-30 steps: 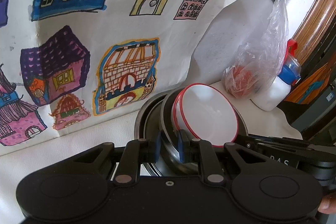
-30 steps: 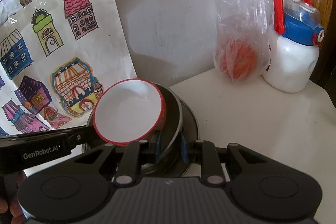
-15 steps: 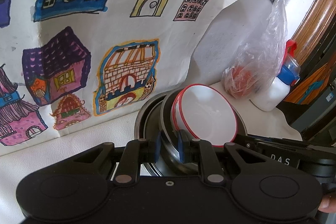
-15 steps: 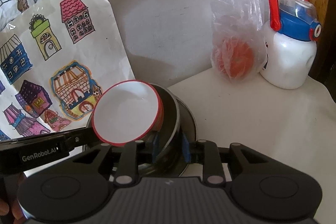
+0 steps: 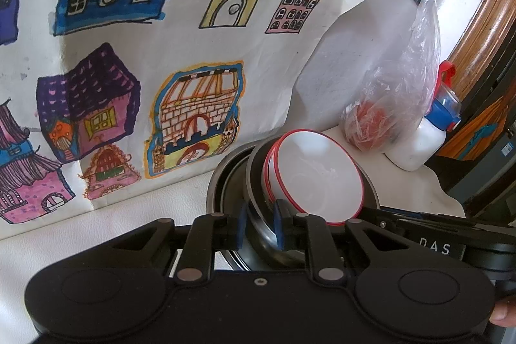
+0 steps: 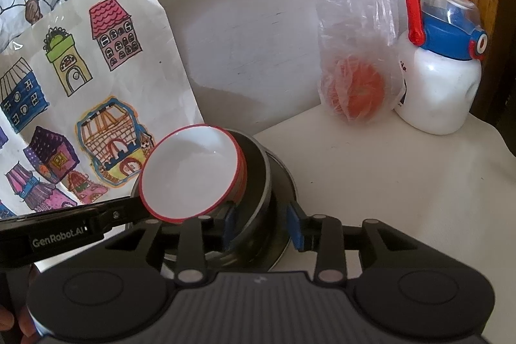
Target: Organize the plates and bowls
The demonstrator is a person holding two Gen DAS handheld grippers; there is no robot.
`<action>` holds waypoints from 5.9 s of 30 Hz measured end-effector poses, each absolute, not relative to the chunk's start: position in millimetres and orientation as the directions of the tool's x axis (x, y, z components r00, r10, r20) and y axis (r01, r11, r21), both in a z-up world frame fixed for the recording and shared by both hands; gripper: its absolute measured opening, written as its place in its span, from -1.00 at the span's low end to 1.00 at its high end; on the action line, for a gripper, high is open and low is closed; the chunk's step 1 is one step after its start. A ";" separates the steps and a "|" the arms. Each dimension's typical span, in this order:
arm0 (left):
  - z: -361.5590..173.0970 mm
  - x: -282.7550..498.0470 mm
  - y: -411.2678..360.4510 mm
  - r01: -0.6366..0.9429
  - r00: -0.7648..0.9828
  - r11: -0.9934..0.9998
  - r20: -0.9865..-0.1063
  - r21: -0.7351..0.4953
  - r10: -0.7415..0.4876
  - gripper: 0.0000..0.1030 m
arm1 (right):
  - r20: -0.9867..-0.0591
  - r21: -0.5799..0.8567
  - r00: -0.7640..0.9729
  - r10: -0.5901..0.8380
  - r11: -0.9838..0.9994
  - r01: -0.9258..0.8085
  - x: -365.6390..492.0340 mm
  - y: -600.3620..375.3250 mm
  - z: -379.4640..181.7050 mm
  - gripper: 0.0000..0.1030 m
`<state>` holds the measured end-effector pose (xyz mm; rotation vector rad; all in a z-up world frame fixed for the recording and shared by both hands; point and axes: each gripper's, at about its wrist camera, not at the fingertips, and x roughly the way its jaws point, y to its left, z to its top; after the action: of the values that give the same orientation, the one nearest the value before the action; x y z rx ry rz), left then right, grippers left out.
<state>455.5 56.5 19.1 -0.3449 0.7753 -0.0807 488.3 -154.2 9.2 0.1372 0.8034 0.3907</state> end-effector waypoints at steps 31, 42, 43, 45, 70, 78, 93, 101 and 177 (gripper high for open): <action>32.6 430.1 69.0 -0.084 0.755 0.929 -0.632 -0.361 -0.177 0.30 | -0.616 0.291 0.672 0.411 0.912 -0.291 465.3 -167.4 25.7 0.60; 53.2 397.5 70.3 -0.076 0.808 0.934 -0.571 -0.349 -0.147 0.70 | -0.506 0.269 0.763 0.402 0.914 -0.302 424.3 -180.6 42.4 1.00; 55.3 393.3 70.0 -0.077 0.816 0.935 -0.561 -0.346 -0.141 0.76 | -0.492 0.266 0.774 0.399 0.915 -0.303 419.1 -181.8 44.4 1.00; 60.7 382.5 68.8 -0.080 0.837 0.939 -0.535 -0.333 -0.118 0.83 | -0.462 0.261 0.793 0.397 0.915 -0.306 409.0 -184.4 47.9 1.00; 96.7 215.7 55.5 -0.081 0.961 0.984 -0.273 -0.160 0.035 0.99 | -0.200 0.163 0.914 0.353 0.932 -0.324 246.2 -200.8 68.0 1.00; 89.4 171.9 53.3 -0.070 0.964 0.985 -0.266 -0.156 0.027 0.99 | -0.184 0.175 0.919 0.349 0.931 -0.319 201.8 -204.5 53.5 1.00; 60.8 112.3 36.5 -0.070 0.967 0.990 -0.252 -0.119 0.038 0.99 | -0.200 0.197 0.921 0.335 0.934 -0.297 151.0 -215.5 21.8 1.00; 43.3 93.3 32.2 -0.087 0.963 0.990 -0.264 -0.115 0.054 0.99 | -0.219 0.215 0.916 0.335 0.933 -0.289 137.7 -215.4 1.3 1.00; -15.7 90.7 39.0 -0.138 0.919 0.989 -0.379 -0.051 0.108 0.99 | -0.306 0.234 0.906 0.292 0.946 -0.225 136.7 -200.4 -47.8 1.00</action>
<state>90.7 39.0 -15.7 -0.0777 0.3848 0.1266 136.7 -200.4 -47.8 0.1963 0.3446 0.2688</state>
